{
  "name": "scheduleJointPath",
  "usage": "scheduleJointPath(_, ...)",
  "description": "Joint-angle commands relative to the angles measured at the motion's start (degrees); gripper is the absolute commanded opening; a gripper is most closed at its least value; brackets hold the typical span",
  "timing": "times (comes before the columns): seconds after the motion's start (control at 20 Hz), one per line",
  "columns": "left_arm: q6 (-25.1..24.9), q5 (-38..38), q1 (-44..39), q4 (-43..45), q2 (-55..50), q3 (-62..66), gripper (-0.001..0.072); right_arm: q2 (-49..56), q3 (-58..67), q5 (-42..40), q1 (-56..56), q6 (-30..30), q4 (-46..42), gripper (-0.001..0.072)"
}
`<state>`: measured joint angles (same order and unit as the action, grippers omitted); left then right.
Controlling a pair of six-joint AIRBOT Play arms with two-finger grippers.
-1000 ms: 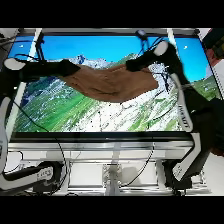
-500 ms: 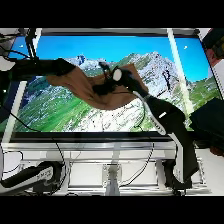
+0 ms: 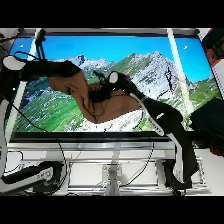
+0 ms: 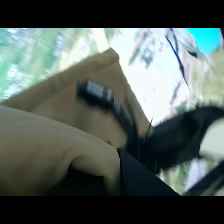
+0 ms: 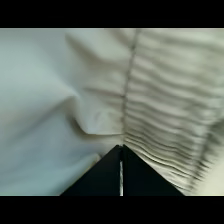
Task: Fold the clothes and pants, and hang the long-sleeved shirts on hangers.
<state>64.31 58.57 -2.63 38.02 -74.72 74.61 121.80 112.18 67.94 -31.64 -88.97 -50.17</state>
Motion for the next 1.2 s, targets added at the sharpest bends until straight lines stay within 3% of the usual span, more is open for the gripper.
scheduleJointPath(0.0,-0.22,-1.79,-5.46,-1.6,-0.55,0.02,0.0035,-3.04,0.02,7.63,6.84,3.69,1.64,0.0003)
scheduleJointPath(0.15,-0.72,-8.68,-13.0,-1.57,-1.38,0.02,0.0034,-8.02,0.02,14.21,15.26,5.79,0.57,0.0005)
scheduleJointPath(0.3,-0.7,-21.75,-21.62,-1.55,-4.15,0.02,0.0034,-14.75,0.02,18.32,24.92,6.19,-0.02,0.0007)
scheduleJointPath(0.45,-0.66,-36.06,-30.47,-1.6,-10.14,0.04,0.0034,-21.33,0.02,18.62,33.18,6.19,-0.07,0.0007)
scheduleJointPath(0.7,-0.61,-48.59,-42.56,-1.64,-19.98,0.04,0.0054,-27.43,0.02,18.62,40.39,6.16,-4.92,0.0008)
scheduleJointPath(0.75,-0.63,-49.66,-44.24,-1.62,-20.74,0.04,0.0216,-27.65,0.02,18.62,41.05,6.16,-6.6,0.0008)
scheduleJointPath(0.8,-0.63,-49.81,-45.42,-1.6,-20.87,0.04,0.0503,-27.56,0.02,18.62,41.42,6.14,-7.67,0.0008)
scheduleJointPath(0.85,-0.63,-49.81,-46.01,-1.62,-20.61,0.07,0.0711,-27.47,0.02,18.47,41.42,6.14,-9.22,0.0008)
scheduleJointPath(1.0,-0.66,-48.85,-45.66,-0.26,-17.42,0.07,0.0695,-27.45,0.02,17.79,41.35,6.23,-13.09,0.0008)
scheduleJointPath(1.15,-0.63,-45.75,-41.99,7.1,-11.76,0.07,0.0692,-27.1,0.0,18.18,41.42,9.84,-14.32,0.0008)
